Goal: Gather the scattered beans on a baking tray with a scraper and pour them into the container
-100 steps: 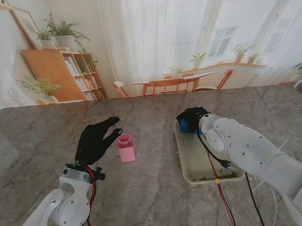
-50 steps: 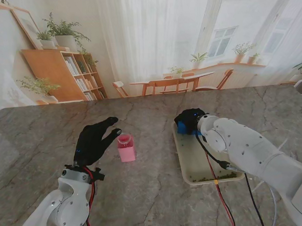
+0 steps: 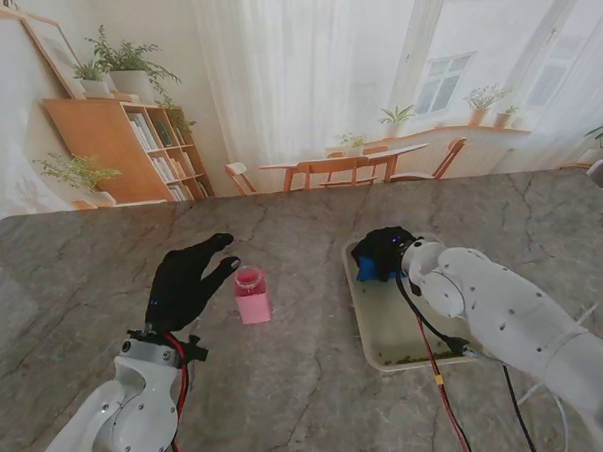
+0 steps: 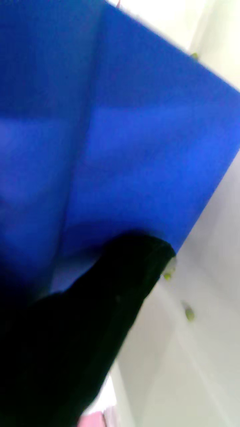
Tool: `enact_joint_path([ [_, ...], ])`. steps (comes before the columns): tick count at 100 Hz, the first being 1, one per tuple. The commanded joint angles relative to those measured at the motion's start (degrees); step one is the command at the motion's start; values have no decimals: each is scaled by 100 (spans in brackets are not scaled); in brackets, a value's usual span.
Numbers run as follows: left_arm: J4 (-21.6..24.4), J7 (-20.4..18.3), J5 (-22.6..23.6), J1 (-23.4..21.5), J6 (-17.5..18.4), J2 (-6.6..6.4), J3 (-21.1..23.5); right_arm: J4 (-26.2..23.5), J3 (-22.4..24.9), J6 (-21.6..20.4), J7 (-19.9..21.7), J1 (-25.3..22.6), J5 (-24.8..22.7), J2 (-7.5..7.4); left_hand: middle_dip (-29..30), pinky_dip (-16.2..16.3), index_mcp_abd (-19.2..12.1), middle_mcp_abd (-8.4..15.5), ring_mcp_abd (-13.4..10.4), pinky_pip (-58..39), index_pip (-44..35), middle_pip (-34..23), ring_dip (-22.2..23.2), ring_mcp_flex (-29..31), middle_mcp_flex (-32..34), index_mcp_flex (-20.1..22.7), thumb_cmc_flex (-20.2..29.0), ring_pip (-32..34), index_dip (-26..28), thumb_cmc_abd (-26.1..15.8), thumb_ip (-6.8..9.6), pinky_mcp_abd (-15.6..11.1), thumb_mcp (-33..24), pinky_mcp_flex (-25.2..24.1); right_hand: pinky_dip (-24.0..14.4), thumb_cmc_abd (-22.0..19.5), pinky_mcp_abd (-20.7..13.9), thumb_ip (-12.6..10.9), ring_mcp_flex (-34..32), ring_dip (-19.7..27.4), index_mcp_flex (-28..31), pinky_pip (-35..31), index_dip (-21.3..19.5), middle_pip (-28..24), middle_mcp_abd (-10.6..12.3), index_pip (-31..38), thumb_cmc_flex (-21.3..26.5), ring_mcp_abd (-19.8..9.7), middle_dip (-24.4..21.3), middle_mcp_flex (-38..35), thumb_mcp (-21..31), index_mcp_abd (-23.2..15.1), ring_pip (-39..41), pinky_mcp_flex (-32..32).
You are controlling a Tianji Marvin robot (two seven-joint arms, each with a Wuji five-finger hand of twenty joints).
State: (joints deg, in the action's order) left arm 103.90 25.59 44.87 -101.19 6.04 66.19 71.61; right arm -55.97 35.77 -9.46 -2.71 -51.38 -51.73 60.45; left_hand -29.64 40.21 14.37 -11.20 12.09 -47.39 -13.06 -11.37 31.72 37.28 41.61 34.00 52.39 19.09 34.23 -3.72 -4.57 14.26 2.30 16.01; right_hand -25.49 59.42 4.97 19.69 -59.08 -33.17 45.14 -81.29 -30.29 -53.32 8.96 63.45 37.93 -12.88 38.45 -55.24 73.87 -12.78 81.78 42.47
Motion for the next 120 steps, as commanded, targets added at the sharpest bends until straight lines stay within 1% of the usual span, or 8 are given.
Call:
enact_joint_path([
  [1,31,26,-7,-57,-24,23,-7,-26,-33,-120,228,-292,-90,-53,29,173,-20,88,-2,-73,59,74,85,66,35,106,153,79,-54,-220,204,86,30,-109,-4,-187,163,-194,53,212,1055,82,-302,128,156,186,730,-172,-111,-293,821,-1507,-216,-98],
  [16,31,28,-7,-57,-26,24,-7,-313,302,-253,363,-551,-338,-145,28,175,-15,96,5,-73,58,73,86,69,39,108,150,82,-54,-216,204,98,34,-112,37,-155,243,-184,235,217,1168,201,-360,183,269,122,766,91,-175,-403,871,-1586,-403,-323],
  [37,30,31,-7,-56,-27,24,-8,-644,707,-429,478,-884,-617,-226,29,175,-24,100,5,-72,58,74,86,65,35,107,150,81,-55,-218,204,88,33,-110,56,-113,284,-166,314,279,1243,256,-378,216,332,62,746,261,-253,-472,902,-1611,-692,-435],
  [68,21,125,4,-84,-36,38,20,-1162,1309,-729,640,-1472,-996,-322,27,178,-11,90,3,-75,55,71,88,67,41,115,158,85,-53,-216,205,96,30,-114,67,-197,252,-169,324,300,1220,282,-396,246,402,27,697,242,-270,-460,849,-1711,-810,-455],
  [98,20,127,4,-84,-37,39,19,-1785,1964,-879,1011,-2195,-1224,-377,26,177,-20,83,9,-73,56,72,88,68,37,111,146,86,-54,-213,203,99,37,-115,69,-239,183,-196,328,287,1216,316,-416,292,458,13,686,223,-246,-466,794,-1752,-855,-450],
  [104,5,208,0,-70,-104,56,-10,-1929,2101,-885,1102,-2354,-1247,-381,26,176,-21,89,9,-71,55,72,87,62,39,115,146,83,-54,-216,204,92,34,-113,67,-253,182,-196,329,287,1207,318,-417,296,460,6,678,222,-241,-466,785,-1770,-858,-449],
  [110,141,163,-23,-224,-215,54,63,-2069,2237,-888,1179,-2511,-1284,-386,26,175,-14,90,14,-68,56,71,88,66,40,114,144,85,-54,-212,203,93,37,-114,65,-260,181,-198,327,286,1218,319,-421,299,460,12,681,218,-237,-467,778,-1769,-863,-449],
  [120,149,149,-57,-245,-229,59,106,-2312,2463,-926,1384,-2761,-1334,-399,25,176,-14,91,7,-68,57,69,87,66,46,111,145,83,-55,-215,203,95,35,-114,63,-283,176,-204,328,282,1211,330,-427,317,486,7,677,204,-229,-468,753,-1801,-879,-456],
])
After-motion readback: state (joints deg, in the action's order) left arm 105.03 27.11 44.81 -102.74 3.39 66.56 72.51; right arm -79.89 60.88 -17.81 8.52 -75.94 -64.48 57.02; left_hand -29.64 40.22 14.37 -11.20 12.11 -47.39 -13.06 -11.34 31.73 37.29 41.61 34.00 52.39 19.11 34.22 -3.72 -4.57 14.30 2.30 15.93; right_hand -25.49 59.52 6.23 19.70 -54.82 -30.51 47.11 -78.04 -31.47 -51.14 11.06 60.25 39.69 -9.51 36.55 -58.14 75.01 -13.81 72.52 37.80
